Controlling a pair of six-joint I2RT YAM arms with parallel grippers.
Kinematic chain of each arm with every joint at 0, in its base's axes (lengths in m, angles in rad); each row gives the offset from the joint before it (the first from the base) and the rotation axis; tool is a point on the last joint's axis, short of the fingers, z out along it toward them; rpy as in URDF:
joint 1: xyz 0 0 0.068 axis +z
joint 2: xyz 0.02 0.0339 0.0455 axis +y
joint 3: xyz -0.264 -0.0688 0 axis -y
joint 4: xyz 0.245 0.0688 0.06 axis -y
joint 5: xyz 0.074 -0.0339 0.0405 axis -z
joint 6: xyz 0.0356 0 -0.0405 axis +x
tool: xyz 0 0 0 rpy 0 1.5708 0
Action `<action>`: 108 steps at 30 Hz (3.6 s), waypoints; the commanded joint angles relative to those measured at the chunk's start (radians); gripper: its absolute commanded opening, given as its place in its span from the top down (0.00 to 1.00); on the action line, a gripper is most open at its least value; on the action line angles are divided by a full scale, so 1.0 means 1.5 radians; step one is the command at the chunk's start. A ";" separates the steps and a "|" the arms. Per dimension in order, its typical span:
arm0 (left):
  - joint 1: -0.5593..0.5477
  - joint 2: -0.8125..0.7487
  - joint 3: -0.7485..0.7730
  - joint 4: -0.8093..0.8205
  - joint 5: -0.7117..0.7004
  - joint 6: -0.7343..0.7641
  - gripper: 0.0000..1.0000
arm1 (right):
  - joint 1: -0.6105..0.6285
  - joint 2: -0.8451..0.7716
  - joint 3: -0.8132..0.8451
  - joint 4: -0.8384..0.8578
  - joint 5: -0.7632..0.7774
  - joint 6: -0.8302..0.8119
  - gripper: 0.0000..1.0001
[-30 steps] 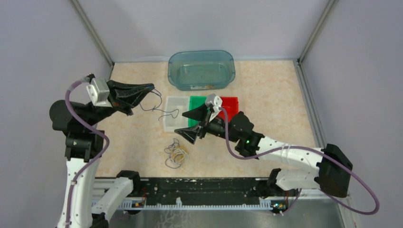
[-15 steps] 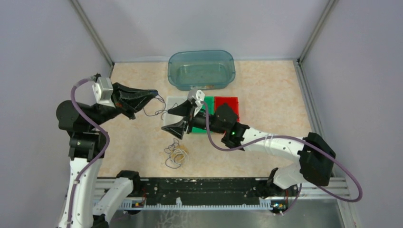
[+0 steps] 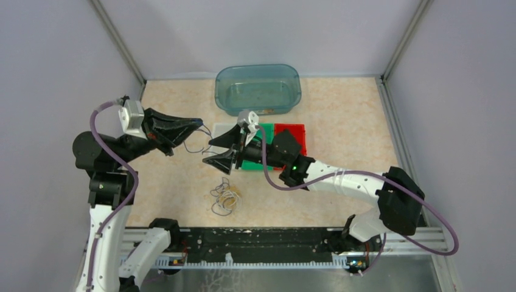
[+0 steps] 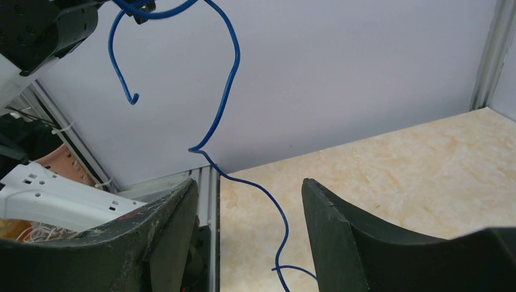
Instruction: Untangle the cables
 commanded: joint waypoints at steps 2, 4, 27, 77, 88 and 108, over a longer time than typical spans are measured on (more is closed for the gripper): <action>-0.004 -0.005 -0.006 -0.008 0.005 -0.023 1.00 | -0.004 0.013 0.055 0.046 0.005 0.003 0.38; -0.004 -0.006 -0.008 -0.009 0.003 -0.022 1.00 | -0.005 0.018 0.062 0.050 0.003 0.005 0.41; -0.009 0.049 -0.105 0.000 -0.009 0.045 0.75 | -0.074 -0.112 -0.130 0.075 0.138 0.069 1.00; -0.052 0.078 -0.001 -0.321 -0.236 0.294 0.01 | -0.109 0.089 -0.051 -0.189 0.521 0.177 1.00; -0.052 0.074 0.006 -0.319 -0.238 0.300 0.01 | -0.105 0.192 0.026 -0.311 0.512 0.211 1.00; -0.052 0.077 0.017 -0.340 -0.227 0.306 0.01 | -0.119 0.188 0.134 -0.384 0.508 0.149 0.52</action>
